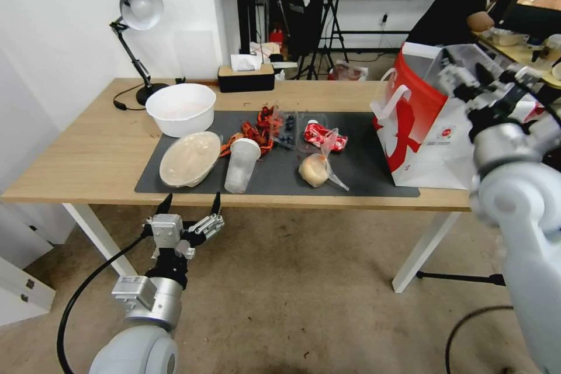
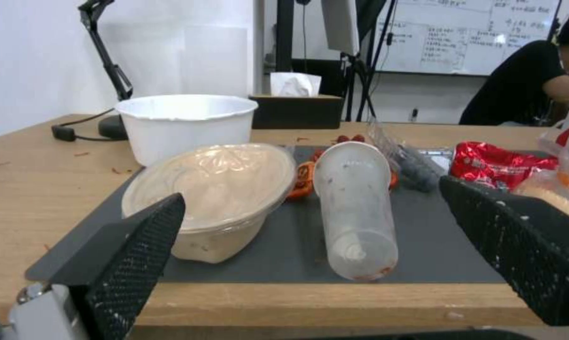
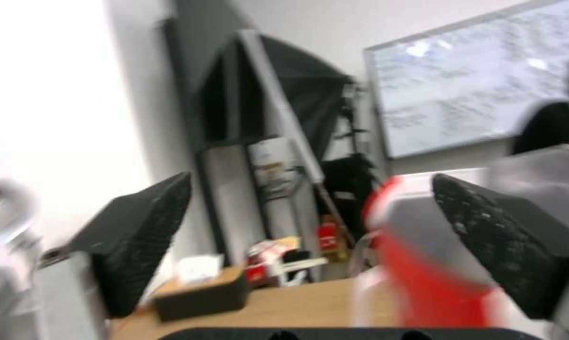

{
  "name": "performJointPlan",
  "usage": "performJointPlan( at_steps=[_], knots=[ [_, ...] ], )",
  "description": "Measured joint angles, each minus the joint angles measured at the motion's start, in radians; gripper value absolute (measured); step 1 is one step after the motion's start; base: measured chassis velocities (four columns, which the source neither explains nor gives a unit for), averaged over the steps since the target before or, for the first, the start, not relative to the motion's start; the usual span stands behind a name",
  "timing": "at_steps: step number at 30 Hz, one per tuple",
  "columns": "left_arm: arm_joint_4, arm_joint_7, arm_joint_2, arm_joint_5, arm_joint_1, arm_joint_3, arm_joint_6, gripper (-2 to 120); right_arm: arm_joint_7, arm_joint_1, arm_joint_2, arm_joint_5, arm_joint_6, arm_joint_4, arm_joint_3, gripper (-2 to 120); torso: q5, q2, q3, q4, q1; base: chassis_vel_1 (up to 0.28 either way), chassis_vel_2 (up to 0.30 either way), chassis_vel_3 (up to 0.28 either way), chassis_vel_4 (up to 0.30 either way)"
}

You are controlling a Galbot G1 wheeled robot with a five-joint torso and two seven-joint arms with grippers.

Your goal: Pick up the trash from the table and place it into the takeout bag.

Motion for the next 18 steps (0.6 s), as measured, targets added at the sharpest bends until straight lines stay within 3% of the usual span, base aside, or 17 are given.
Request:
performJointPlan(
  at_steps=[3,7,11,18],
  knots=[
    [0.006,0.001,0.003,-0.001,-0.002,-0.001,-0.003,100,-0.061,-0.124,0.013,-0.160,0.071,0.040,-0.040,100,0.0000,0.000,0.000,0.0002,0.000,0.000,0.000,0.000,0.000],
    [0.010,0.002,0.004,-0.002,-0.003,-0.001,-0.006,100,-0.069,-0.209,0.023,-0.272,0.125,0.045,-0.059,100,0.0001,0.000,0.000,0.0001,0.000,0.000,0.000,0.000,0.000],
    [0.021,0.003,0.008,-0.002,-0.008,0.000,-0.008,100,-0.029,-0.343,0.055,-0.449,0.240,0.005,-0.063,100,0.0002,0.000,0.000,0.0001,0.000,0.000,0.000,0.000,0.000],
    [0.032,0.004,0.009,-0.003,-0.014,0.003,-0.010,100,0.037,-0.447,0.091,-0.481,0.307,-0.053,-0.064,100,0.0001,0.000,0.000,0.0000,0.000,0.000,0.000,0.000,0.000]
  ],
)
